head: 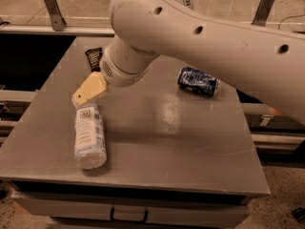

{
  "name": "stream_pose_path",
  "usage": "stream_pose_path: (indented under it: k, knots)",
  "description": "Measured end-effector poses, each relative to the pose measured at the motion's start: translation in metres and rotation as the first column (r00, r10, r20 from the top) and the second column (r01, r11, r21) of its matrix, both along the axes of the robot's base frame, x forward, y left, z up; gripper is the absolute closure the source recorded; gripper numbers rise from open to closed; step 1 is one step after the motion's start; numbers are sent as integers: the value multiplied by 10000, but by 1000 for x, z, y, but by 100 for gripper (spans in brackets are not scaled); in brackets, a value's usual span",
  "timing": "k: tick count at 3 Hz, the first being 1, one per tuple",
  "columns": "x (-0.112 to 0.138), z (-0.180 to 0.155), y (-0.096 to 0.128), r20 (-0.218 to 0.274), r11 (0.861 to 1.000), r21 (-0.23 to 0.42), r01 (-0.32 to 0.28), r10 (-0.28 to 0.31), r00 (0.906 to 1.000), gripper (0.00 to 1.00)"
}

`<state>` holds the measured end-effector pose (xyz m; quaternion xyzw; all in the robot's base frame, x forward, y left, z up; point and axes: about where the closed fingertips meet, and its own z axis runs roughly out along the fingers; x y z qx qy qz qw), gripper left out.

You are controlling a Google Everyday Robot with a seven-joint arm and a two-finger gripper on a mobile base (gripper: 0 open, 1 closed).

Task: Place blue plastic bottle upright

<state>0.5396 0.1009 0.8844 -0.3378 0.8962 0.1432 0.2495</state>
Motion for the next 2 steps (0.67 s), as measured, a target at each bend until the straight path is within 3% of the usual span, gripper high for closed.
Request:
stream_pose_path:
  k: [1, 2]
  knots:
    - [-11, -17, 25, -1099, 9949, 328, 954, -913, 9897, 0]
    - [-18, -34, 49, -1819, 9903, 108, 1382, -1340, 9741, 0]
